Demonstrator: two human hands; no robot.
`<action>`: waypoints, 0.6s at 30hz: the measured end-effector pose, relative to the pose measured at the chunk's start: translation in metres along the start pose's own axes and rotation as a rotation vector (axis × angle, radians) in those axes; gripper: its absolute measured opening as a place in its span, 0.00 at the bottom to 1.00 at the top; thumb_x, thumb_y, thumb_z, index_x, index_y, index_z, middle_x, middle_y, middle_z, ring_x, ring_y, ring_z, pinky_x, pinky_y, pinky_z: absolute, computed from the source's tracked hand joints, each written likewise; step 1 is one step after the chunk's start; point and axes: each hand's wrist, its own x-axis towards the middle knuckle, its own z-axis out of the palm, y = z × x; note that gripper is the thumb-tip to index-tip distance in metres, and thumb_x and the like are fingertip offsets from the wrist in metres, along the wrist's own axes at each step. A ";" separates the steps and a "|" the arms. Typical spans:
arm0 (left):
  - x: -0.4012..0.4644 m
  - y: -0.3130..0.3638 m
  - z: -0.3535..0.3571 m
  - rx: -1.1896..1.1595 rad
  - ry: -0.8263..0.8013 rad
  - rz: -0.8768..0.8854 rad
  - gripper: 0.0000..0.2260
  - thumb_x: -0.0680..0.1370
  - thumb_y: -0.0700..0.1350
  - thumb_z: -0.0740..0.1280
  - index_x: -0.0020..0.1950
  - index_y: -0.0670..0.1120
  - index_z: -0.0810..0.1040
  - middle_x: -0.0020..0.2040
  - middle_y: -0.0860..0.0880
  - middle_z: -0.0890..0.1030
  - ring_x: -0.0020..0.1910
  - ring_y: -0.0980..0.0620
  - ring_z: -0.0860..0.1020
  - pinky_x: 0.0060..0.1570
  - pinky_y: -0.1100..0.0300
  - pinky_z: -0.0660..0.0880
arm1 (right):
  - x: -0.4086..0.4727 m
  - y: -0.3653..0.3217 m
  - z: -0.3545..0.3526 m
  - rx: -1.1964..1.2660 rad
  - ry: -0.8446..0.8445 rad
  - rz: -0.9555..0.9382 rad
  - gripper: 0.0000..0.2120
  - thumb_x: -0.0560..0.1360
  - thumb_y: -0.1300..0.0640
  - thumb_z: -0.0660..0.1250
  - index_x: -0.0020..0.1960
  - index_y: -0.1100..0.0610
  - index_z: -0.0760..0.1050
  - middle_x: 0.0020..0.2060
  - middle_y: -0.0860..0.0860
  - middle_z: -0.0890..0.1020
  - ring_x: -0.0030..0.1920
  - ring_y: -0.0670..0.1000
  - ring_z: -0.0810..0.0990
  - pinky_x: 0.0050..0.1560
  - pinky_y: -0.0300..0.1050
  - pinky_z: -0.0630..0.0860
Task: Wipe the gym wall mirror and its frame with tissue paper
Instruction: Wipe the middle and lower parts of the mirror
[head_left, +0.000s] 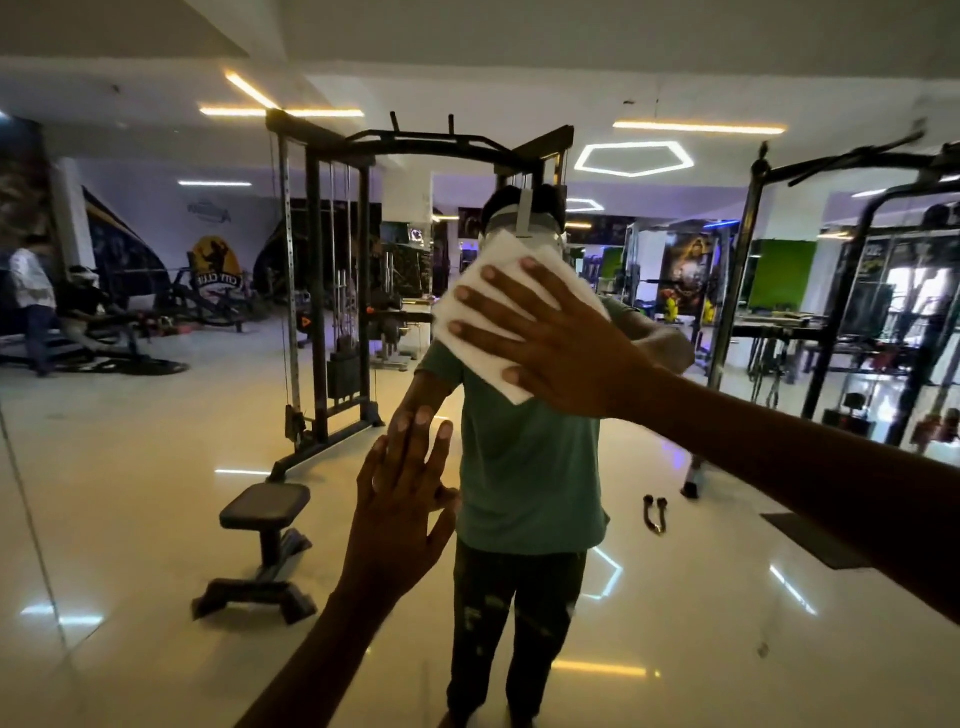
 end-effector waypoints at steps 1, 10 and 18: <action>0.001 0.001 0.000 -0.002 -0.002 -0.006 0.35 0.82 0.57 0.61 0.84 0.45 0.54 0.85 0.40 0.51 0.83 0.39 0.52 0.81 0.43 0.45 | -0.026 0.002 -0.004 0.019 -0.022 0.019 0.31 0.87 0.43 0.52 0.86 0.49 0.49 0.85 0.57 0.50 0.84 0.63 0.46 0.81 0.71 0.45; -0.001 0.004 -0.003 0.000 -0.059 -0.022 0.36 0.82 0.57 0.61 0.85 0.45 0.51 0.85 0.42 0.49 0.84 0.41 0.49 0.80 0.39 0.50 | 0.048 -0.065 0.000 0.073 0.024 0.185 0.32 0.85 0.42 0.54 0.86 0.50 0.52 0.85 0.58 0.52 0.84 0.64 0.48 0.81 0.69 0.39; -0.001 0.020 -0.006 -0.042 0.014 -0.036 0.36 0.81 0.55 0.61 0.83 0.40 0.55 0.84 0.38 0.52 0.84 0.39 0.51 0.80 0.40 0.51 | -0.070 -0.053 0.003 0.151 0.023 0.504 0.32 0.85 0.44 0.56 0.86 0.50 0.51 0.85 0.56 0.49 0.84 0.62 0.43 0.81 0.67 0.38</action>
